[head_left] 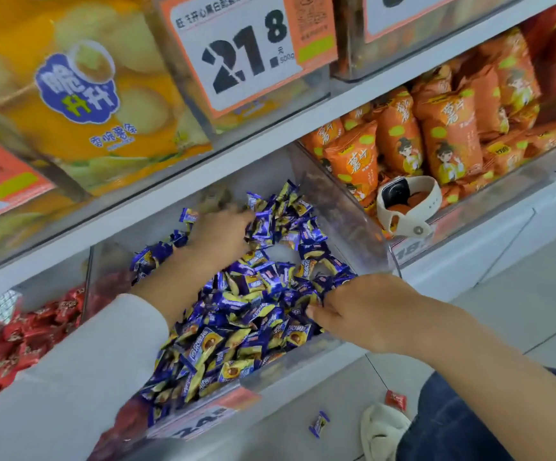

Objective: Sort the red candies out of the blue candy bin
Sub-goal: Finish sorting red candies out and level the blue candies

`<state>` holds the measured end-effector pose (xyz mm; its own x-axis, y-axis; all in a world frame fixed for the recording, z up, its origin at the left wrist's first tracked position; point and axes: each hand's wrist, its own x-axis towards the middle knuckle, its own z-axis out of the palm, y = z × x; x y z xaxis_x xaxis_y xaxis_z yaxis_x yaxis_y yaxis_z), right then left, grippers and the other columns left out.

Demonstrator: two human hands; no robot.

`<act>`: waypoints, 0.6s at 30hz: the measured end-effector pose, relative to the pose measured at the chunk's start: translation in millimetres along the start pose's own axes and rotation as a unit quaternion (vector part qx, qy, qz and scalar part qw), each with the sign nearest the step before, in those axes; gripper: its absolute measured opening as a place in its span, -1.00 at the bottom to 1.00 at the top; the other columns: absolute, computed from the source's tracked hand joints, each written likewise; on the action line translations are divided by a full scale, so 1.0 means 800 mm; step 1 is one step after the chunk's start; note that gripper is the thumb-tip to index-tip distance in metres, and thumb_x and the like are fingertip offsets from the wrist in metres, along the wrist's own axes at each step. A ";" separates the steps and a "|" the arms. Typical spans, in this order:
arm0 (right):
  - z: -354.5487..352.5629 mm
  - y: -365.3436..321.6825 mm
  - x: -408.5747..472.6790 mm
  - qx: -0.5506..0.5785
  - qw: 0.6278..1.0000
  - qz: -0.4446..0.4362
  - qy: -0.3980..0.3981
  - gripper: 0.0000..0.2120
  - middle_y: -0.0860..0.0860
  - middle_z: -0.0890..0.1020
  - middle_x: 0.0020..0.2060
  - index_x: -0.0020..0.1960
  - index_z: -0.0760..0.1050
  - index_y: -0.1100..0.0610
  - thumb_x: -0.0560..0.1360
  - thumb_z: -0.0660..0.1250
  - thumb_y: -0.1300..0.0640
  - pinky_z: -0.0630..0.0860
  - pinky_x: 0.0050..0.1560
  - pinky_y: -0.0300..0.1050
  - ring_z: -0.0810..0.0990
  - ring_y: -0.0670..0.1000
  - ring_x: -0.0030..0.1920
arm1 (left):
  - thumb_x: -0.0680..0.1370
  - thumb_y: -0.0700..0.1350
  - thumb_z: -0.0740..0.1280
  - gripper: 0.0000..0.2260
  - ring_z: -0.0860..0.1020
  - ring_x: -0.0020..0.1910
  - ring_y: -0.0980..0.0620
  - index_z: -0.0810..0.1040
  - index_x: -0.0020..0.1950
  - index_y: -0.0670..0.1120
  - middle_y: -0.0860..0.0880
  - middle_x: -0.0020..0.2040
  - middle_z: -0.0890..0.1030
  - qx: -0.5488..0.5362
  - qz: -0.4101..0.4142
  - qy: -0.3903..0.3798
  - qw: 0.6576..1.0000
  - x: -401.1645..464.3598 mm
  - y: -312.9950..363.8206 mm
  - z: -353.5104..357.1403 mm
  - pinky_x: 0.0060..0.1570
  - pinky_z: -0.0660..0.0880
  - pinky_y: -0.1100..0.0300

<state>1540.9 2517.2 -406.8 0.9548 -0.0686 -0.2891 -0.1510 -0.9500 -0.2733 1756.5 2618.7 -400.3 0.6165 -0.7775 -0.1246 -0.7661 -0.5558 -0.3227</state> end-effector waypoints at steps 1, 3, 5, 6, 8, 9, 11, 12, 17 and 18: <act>0.001 0.000 0.001 0.006 1.000 -0.002 -0.002 -0.49 0.00 0.36 -0.41 -0.29 0.35 0.12 0.62 -0.10 -0.17 0.42 -0.21 -0.07 0.41 0.08 -0.27 | 0.47 -0.04 0.35 -0.64 0.50 0.13 -0.21 0.45 0.25 -0.02 -0.13 0.33 0.41 -0.020 -0.008 0.009 1.000 -0.005 -0.014 0.000 -0.08 0.50 0.01; 0.001 0.000 0.000 0.019 1.000 0.006 -0.006 -0.48 0.01 0.38 -0.42 -0.32 0.33 0.13 0.61 -0.08 -0.18 0.46 -0.14 -0.02 0.45 0.09 -0.25 | 0.43 -0.04 0.36 -0.72 0.52 0.05 -0.20 0.50 0.13 -0.01 -0.11 0.20 0.50 -0.070 -0.021 0.019 0.997 -0.019 -0.040 0.001 -0.12 0.50 0.04; -0.001 -0.001 -0.002 0.031 0.999 0.017 -0.008 -0.48 0.01 0.38 -0.41 -0.32 0.33 0.13 0.61 -0.07 -0.19 0.46 -0.14 -0.02 0.45 0.10 -0.24 | 0.41 -0.03 0.38 -0.80 0.53 -0.01 -0.17 0.52 0.01 0.00 -0.05 0.01 0.53 -0.119 -0.033 0.003 0.992 -0.035 -0.058 0.002 -0.12 0.49 0.05; -0.001 -0.001 -0.003 0.040 0.999 0.020 -0.008 -0.49 0.01 0.39 -0.41 -0.32 0.32 0.12 0.61 -0.07 -0.19 0.46 -0.13 -0.01 0.45 0.09 -0.24 | 0.41 -0.02 0.38 -0.83 0.53 -0.02 -0.14 0.52 -0.04 0.02 -0.01 -0.04 0.50 -0.136 -0.038 -0.014 0.990 -0.043 -0.064 0.000 -0.12 0.48 0.07; -0.002 -0.002 -0.003 0.043 0.999 0.017 -0.013 -0.49 0.00 0.38 -0.40 -0.31 0.34 0.12 0.61 -0.07 -0.19 0.47 -0.11 0.01 0.44 0.08 -0.24 | 0.42 0.05 0.37 -0.85 0.51 0.01 -0.10 0.52 -0.04 0.08 0.02 -0.06 0.50 -0.127 -0.051 -0.038 0.990 -0.056 -0.073 -0.006 -0.08 0.43 0.12; -0.001 -0.002 -0.002 0.045 0.999 0.014 -0.013 -0.49 -0.01 0.38 -0.40 -0.27 0.38 0.13 0.61 -0.07 -0.19 0.48 -0.10 0.02 0.44 0.08 -0.24 | 0.43 0.10 0.35 -0.82 0.50 0.05 -0.09 0.54 -0.02 0.09 0.00 -0.02 0.53 -0.086 -0.056 -0.047 0.994 -0.060 -0.073 -0.012 -0.03 0.40 0.12; 0.000 -0.001 0.001 0.045 0.999 0.009 -0.012 -0.47 -0.02 0.38 -0.38 -0.11 0.50 0.15 0.61 -0.09 -0.18 0.47 -0.11 0.01 0.42 0.07 -0.24 | 0.45 0.23 0.27 -0.69 0.46 0.12 -0.08 0.60 0.00 0.06 -0.01 0.03 0.55 0.008 -0.065 -0.062 0.996 -0.061 -0.064 -0.028 0.01 0.39 0.10; 0.001 -0.001 0.002 0.045 0.999 0.007 -0.013 -0.46 -0.02 0.38 -0.36 -0.04 0.52 0.15 0.62 -0.10 -0.17 0.47 -0.13 0.00 0.42 0.06 -0.25 | 0.47 0.27 0.22 -0.63 0.45 0.14 -0.09 0.61 -0.03 0.03 -0.02 0.01 0.55 0.031 -0.061 -0.054 0.996 -0.059 -0.053 -0.037 0.00 0.39 0.09; -0.005 -0.003 0.001 0.051 0.998 0.019 -0.010 -0.50 -0.01 0.37 -0.42 -0.34 0.31 0.11 0.61 -0.04 -0.18 0.46 -0.13 0.00 0.42 0.07 -0.28 | 0.57 0.11 0.20 -0.50 0.22 0.44 -0.11 0.27 0.47 -0.04 -0.10 0.48 0.25 -0.120 0.109 -0.010 0.987 -0.015 0.039 -0.045 0.38 0.23 0.00; -0.006 -0.003 0.000 0.056 0.998 0.021 -0.007 -0.50 0.00 0.37 -0.42 -0.35 0.29 0.11 0.61 -0.03 -0.18 0.45 -0.15 -0.01 0.42 0.07 -0.29 | 0.56 0.12 0.23 -0.42 0.15 0.48 -0.12 0.17 0.51 -0.03 -0.09 0.53 0.14 -0.115 0.118 -0.021 0.986 0.002 0.056 -0.038 0.42 0.19 -0.04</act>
<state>1542.7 2518.2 -402.0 0.9436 -0.1024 -0.3149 -0.2188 -0.9067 -0.3606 1717.5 2583.6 -386.7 0.4195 -0.8830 -0.2106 -0.9070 -0.4168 -0.0593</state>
